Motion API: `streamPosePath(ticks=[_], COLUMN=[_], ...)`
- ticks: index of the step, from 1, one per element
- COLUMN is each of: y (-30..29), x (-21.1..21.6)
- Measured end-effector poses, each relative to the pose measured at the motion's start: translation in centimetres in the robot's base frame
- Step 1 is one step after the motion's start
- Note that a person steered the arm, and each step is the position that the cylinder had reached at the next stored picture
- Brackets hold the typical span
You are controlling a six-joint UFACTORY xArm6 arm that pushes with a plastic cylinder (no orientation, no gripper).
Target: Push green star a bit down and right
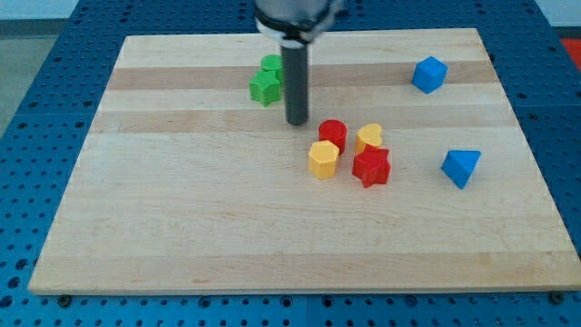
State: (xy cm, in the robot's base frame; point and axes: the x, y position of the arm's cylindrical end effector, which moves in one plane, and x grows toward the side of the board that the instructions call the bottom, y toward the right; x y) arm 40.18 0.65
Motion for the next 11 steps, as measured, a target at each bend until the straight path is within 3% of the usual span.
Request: streamPosePath(ticks=[2,4,7,8,11], y=[4.8,6.1,-2.2,-4.3,0.2], x=[5.9,6.1,4.9,6.8,7.8])
